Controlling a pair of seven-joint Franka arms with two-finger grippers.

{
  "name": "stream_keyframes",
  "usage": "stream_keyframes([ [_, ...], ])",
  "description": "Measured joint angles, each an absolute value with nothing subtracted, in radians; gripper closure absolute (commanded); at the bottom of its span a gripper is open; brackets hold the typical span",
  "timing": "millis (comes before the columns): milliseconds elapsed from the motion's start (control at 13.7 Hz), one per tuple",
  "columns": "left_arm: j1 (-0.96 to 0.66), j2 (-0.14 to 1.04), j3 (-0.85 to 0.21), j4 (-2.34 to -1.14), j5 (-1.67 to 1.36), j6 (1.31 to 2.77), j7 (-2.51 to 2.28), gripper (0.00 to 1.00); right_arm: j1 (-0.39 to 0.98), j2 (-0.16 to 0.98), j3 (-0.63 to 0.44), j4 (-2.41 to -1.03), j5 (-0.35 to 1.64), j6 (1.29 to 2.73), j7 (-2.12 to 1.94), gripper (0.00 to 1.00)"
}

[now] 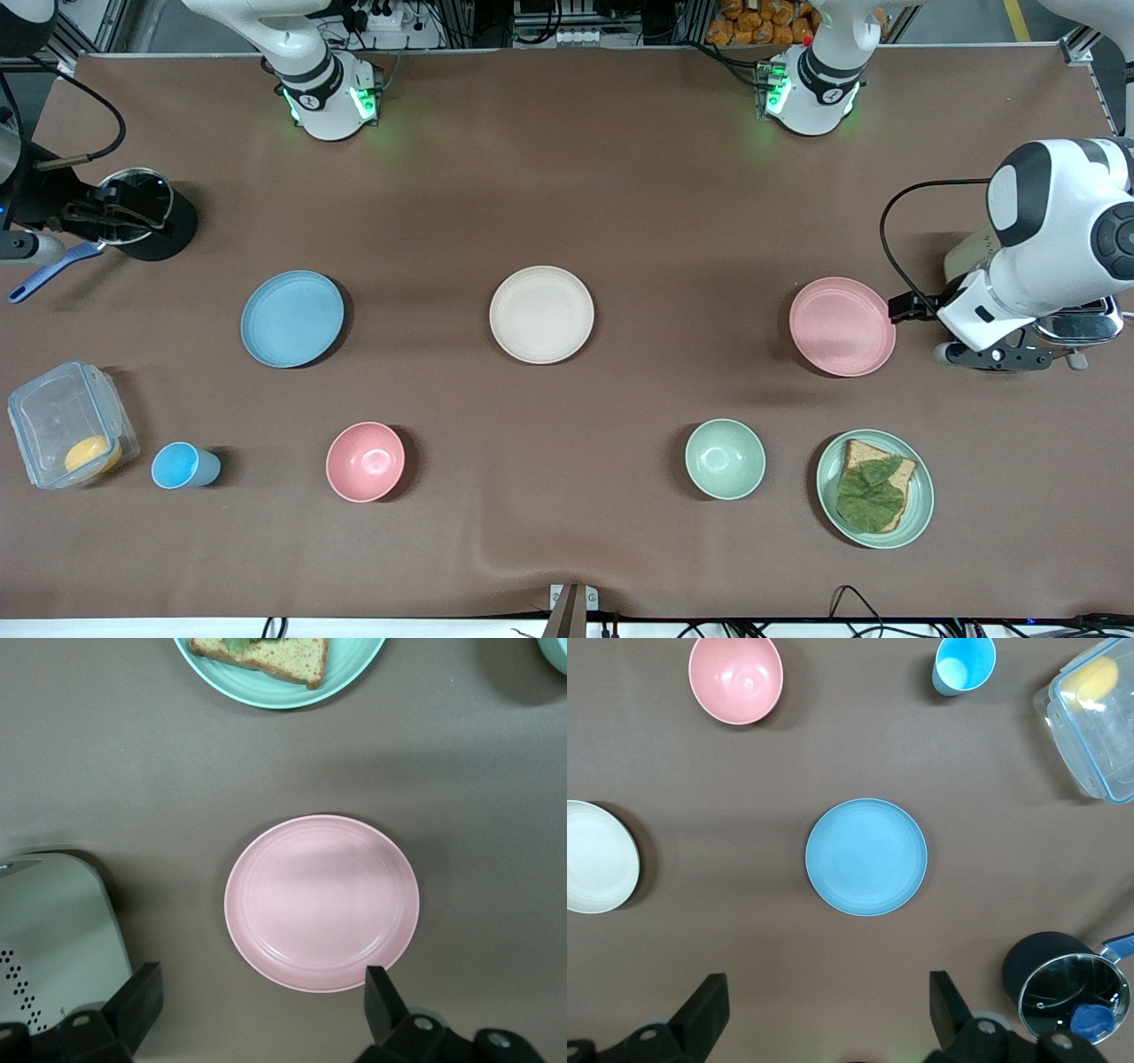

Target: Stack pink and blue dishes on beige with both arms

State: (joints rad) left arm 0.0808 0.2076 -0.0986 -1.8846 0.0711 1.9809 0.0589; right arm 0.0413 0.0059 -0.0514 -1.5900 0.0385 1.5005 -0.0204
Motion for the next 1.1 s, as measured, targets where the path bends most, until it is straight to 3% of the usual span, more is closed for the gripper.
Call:
stream_keyframes([
  [1096, 0.081, 0.208, -0.099, -1.885, 0.071, 1.982, 0.059, 0.00, 0.041, 0.006, -0.052, -1.590, 0.038, 1.500, -0.020, 0.00],
])
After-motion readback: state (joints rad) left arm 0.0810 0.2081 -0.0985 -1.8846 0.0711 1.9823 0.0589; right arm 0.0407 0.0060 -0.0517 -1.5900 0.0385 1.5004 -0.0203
